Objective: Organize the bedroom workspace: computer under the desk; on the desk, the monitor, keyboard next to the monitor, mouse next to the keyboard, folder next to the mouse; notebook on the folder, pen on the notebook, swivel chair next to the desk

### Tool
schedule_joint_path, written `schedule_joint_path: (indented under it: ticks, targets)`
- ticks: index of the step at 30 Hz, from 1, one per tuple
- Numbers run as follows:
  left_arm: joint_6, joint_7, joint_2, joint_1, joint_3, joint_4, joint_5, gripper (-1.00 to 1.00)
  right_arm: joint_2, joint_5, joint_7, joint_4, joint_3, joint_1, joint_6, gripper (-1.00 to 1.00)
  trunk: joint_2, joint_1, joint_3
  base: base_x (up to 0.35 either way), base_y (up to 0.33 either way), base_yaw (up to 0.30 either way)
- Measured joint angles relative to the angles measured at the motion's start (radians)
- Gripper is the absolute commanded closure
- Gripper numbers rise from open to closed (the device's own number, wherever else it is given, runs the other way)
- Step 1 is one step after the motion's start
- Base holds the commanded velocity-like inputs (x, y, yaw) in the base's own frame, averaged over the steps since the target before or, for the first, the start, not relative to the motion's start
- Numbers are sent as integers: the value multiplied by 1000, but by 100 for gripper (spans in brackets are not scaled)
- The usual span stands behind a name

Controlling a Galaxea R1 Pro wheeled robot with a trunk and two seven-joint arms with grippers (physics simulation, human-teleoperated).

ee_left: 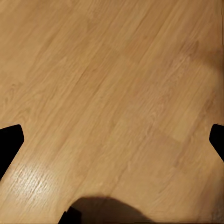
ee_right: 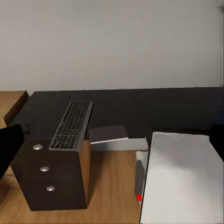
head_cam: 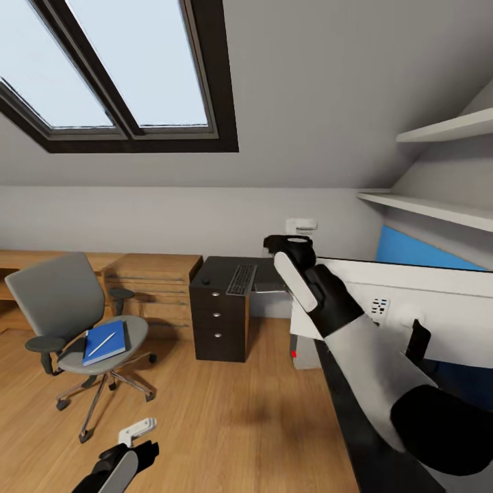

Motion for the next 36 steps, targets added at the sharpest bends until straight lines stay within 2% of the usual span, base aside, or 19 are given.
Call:
schedule_joint_path:
  ticks: [1,2,5,6,7,8,9,12,14,15,16,19,20,22,24,25,27,33,36]
  targets:
    - [0,0,-1,0,-4,0,0,-100,1,1,-1,38,-2,-51,18,-100,0,0,0,0,0,0]
    - [0,1,-1,0,-8,0,0,-100,1,1,0,114,-11,-135,52,-100,0,0,0,0,0,0]
    - [0,1,-2,0,-11,0,0,-100,1,-3,5,262,-31,-273,94,-100,0,0,0,0,0,0]
    - [0,1,-2,0,-12,0,0,-100,0,-2,12,352,-37,-340,106,-100,0,0,0,0,0,0]
    - [0,1,-2,0,-12,0,0,-100,-1,-5,17,403,-40,-376,110,-100,0,0,0,0,0,0]
    - [0,1,-2,0,-12,-2,0,-100,-2,-4,31,515,-44,-441,116,-100,0,0,0,0,0,0]
    - [0,1,-2,0,-12,-3,0,-100,-2,-6,40,581,-46,-476,117,-100,0,0,0,0,0,0]
    - [0,1,0,0,-11,-15,0,-100,-4,-8,133,940,-48,-663,124,-100,0,0,0,17,8,0]
    - [0,1,1,0,-10,-25,0,-100,-8,-10,192,1024,-46,-729,146,-100,0,0,0,147,81,0]
    - [0,1,3,0,-10,-39,0,-100,-18,-9,219,1055,-45,-755,178,-100,0,0,0,186,122,0]
    - [1,-1,20,0,-9,-79,-2,-100,-71,-14,258,1099,-49,-793,246,-100,0,0,0,167,98,0]
    - [0,-2,30,0,-9,-86,0,-100,-116,-11,267,1107,-44,-799,258,-100,0,0,0,205,42,0]
    - [1,-1,34,0,-9,-89,-1,-100,-166,-11,285,1110,-43,-801,261,-100,0,-1,0,278,11,0]
    - [1,-1,36,0,-10,-90,0,-100,-201,-10,330,1111,-41,-801,264,-100,0,0,0,173,5,0]
    - [1,-2,36,0,-10,-91,0,-100,-259,-1,431,1111,-35,-795,271,-100,0,0,0,66,2,0]
    - [2,-2,35,0,-10,-91,0,-100,-272,-3,444,1111,-38,-793,272,-100,0,0,0,107,1,0]
    - [1,-2,35,0,-10,-91,0,-100,-325,3,476,1110,-32,-773,277,-100,0,0,0,221,0,0]
    - [2,-2,35,0,-10,-91,0,-100,-392,24,524,1110,-36,-760,279,-100,0,0,0,142,0,0]
    - [2,-2,36,0,-9,-91,0,-100,-416,69,565,1109,-37,-739,279,-100,0,0,0,24,0,0]
